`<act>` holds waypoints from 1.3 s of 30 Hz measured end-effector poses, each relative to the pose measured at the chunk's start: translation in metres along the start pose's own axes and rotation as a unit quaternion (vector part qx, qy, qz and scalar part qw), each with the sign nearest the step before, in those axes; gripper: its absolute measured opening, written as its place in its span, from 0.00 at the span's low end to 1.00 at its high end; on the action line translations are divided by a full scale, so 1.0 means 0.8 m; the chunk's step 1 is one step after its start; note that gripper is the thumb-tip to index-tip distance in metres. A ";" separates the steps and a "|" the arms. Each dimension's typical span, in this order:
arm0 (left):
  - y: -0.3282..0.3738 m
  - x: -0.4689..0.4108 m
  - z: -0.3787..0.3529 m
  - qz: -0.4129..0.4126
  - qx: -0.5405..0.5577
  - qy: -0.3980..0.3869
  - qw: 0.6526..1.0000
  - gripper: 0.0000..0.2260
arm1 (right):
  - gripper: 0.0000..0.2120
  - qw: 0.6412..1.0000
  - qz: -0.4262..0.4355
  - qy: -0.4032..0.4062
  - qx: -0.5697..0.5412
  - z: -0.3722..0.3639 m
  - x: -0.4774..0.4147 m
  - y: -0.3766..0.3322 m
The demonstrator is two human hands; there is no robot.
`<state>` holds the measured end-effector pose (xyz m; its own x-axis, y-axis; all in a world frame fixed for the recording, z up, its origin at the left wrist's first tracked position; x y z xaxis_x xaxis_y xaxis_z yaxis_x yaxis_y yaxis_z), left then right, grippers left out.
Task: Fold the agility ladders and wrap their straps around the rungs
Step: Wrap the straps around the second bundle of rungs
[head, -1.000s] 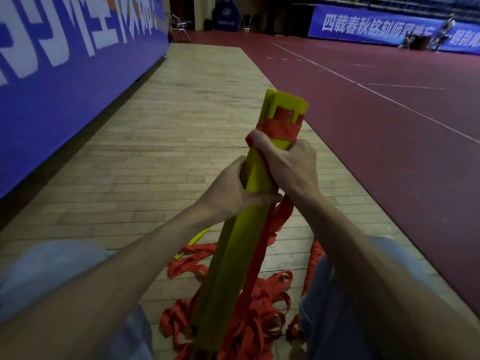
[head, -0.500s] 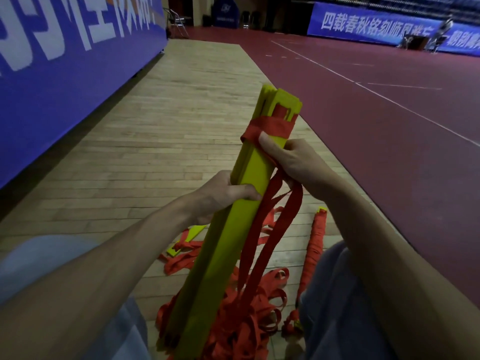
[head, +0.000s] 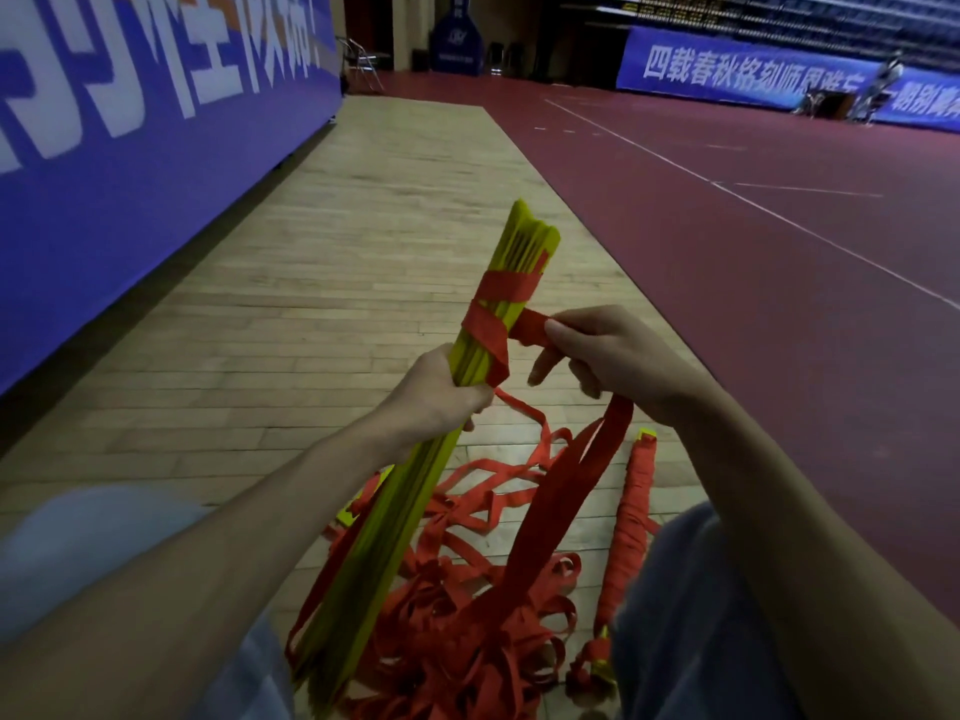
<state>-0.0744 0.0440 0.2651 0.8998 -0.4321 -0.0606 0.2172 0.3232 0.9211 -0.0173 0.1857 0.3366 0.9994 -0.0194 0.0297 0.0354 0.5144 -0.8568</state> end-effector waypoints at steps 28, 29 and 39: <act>0.022 0.008 -0.018 -0.059 0.084 0.011 0.995 0.21 | 0.28 0.985 0.008 0.127 -0.119 0.005 -0.011 -0.012; 0.020 0.008 -0.019 -0.052 0.085 0.010 0.995 0.21 | 0.28 0.989 -0.015 0.067 -0.129 0.001 -0.011 -0.008; 0.011 0.003 0.006 -0.048 0.017 0.092 0.995 0.15 | 0.13 0.983 -0.122 -0.037 -0.129 -0.004 -0.002 0.020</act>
<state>-0.0720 0.0414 0.2749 0.9303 -0.2976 -0.2143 0.2946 0.2583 0.9201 -0.0185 0.1916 0.3210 0.9588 -0.0481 0.2800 0.2825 0.2679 -0.9211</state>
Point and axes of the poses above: each hand's wrist, its own x-axis away from the middle knuckle, its own z-axis out of the back of the hand, y = z × x, the point moved 8 cm from there along -x, towards the middle knuckle, and after that the axes turned 6 degrees about -z, right-handed, at the moved point
